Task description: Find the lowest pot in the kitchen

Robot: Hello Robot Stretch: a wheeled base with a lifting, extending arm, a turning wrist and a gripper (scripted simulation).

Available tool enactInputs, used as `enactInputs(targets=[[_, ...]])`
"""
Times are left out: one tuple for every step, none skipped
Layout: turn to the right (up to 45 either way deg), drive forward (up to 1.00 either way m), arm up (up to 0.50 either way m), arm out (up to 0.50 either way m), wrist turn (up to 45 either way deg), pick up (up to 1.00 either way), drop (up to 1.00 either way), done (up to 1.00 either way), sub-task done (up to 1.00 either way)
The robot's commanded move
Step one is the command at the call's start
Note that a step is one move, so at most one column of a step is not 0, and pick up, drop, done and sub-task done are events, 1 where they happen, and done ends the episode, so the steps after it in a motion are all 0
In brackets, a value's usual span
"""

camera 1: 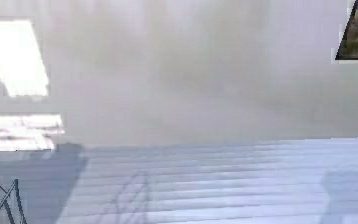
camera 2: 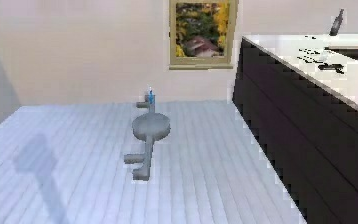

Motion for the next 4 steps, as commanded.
enactInputs(targets=[[0.0,1.00,0.00,0.00,0.0,0.00,0.00,0.00,0.00],[-45.0,0.00,0.00,0.00,0.0,0.00,0.00,0.00,0.00],[-15.0,0.00,0.00,0.00,0.0,0.00,0.00,0.00,0.00],[0.0,0.60,0.00,0.00,0.0,0.00,0.00,0.00,0.00]])
